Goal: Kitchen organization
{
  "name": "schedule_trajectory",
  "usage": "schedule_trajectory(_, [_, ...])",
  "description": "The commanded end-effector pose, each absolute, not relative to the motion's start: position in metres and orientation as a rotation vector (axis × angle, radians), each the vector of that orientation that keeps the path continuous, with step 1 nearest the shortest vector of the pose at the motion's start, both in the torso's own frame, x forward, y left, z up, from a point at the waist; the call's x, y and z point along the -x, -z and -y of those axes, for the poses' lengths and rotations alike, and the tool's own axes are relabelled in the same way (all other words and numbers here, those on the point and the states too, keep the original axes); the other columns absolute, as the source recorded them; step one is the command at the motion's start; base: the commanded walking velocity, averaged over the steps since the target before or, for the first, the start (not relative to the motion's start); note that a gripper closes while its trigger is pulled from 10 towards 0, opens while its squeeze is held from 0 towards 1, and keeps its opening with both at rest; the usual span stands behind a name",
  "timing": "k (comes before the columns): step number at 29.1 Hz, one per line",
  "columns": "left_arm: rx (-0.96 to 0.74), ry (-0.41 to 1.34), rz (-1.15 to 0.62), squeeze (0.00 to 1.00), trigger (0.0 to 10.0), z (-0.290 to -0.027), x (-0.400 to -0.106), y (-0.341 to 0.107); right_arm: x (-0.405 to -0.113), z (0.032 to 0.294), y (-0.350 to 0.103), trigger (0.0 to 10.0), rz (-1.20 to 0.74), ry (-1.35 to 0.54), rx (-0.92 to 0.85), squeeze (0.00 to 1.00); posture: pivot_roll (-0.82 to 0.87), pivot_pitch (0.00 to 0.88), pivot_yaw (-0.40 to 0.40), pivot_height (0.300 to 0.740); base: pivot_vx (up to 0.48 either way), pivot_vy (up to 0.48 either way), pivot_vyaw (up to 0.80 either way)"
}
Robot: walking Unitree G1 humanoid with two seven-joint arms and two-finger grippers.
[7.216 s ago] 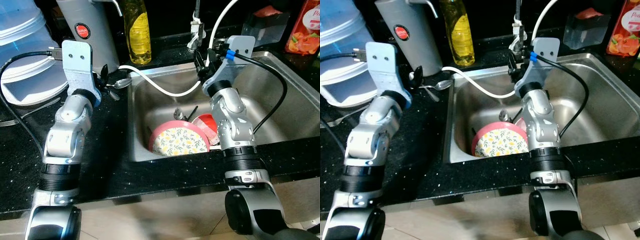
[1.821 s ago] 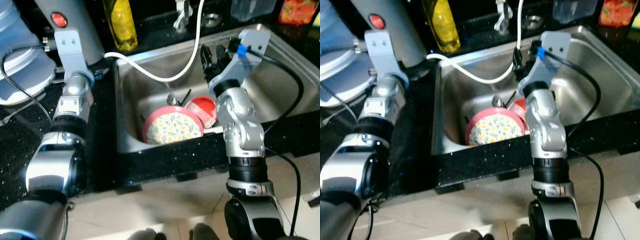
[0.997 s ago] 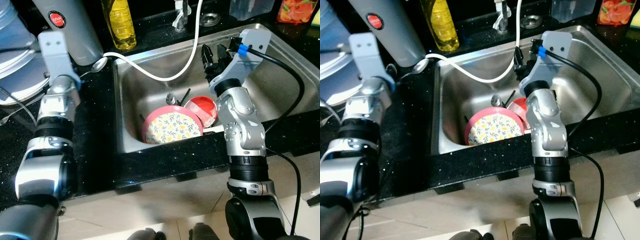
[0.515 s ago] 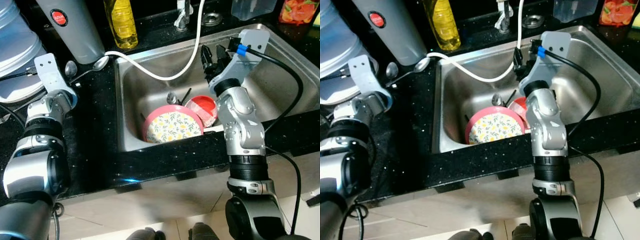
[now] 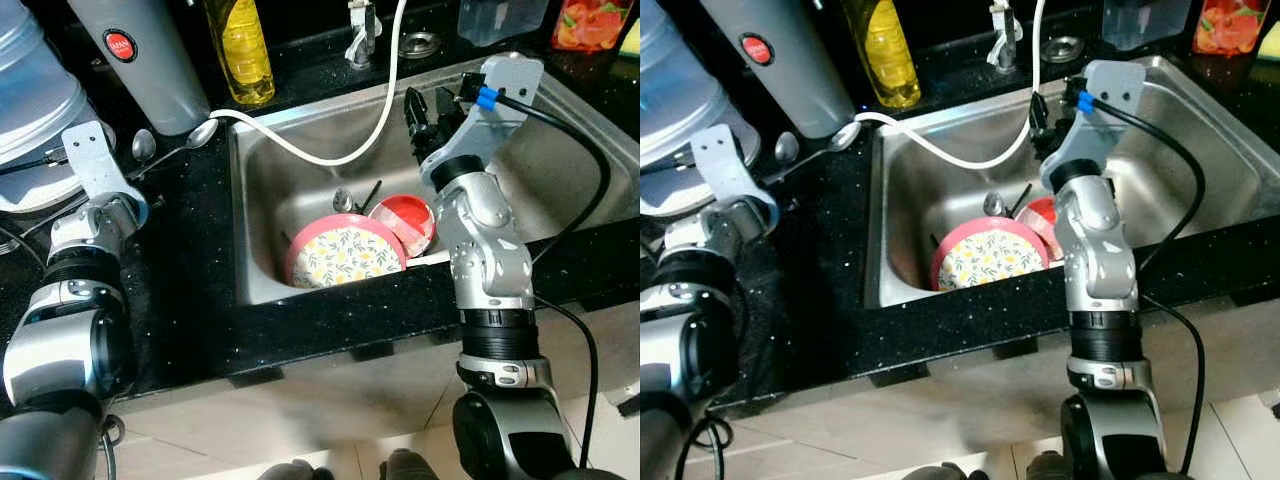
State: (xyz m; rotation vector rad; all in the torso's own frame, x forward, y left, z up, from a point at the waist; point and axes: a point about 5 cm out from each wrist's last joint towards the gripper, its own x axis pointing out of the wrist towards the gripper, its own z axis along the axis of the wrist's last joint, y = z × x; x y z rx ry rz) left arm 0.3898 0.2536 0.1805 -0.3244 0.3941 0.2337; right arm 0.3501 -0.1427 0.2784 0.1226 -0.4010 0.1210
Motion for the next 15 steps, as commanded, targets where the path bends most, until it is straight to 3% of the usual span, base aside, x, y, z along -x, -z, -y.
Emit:
schedule_trajectory(1, [0.349,-0.259,-0.556,0.00,0.0,-0.252,-0.376,-0.140,-0.351,0.138,-0.279,10.0,0.406,-0.144,-0.138,0.00,0.03,0.091,0.187,0.740,0.000,0.000,0.00])
schedule_trajectory(8, [0.345,-0.314,-0.415,0.00,0.0,-0.252,-0.385,-0.161,-0.352,0.138,-0.279,10.0,0.408,-0.145,-0.136,0.00,0.03,0.076,0.185,0.740,0.000,0.000,0.00])
schedule_trajectory(13, [0.156,-0.271,-0.174,0.00,0.0,-0.241,-0.395,-0.199,-0.353,0.138,-0.280,10.0,0.411,-0.146,-0.138,0.00,0.04,0.079,0.181,0.740,0.000,0.000,0.00])
schedule_trajectory(14, [0.100,-0.192,-0.048,0.00,10.0,-0.225,-0.398,-0.222,-0.353,0.136,-0.280,10.0,0.410,-0.151,-0.139,0.00,0.04,0.081,0.179,0.740,0.000,0.000,0.00])
schedule_trajectory(15, [0.083,-0.164,-0.009,0.00,10.0,-0.219,-0.399,-0.230,-0.353,0.136,-0.280,10.0,0.410,-0.152,-0.140,0.00,0.04,0.082,0.178,0.740,0.000,0.000,0.00])
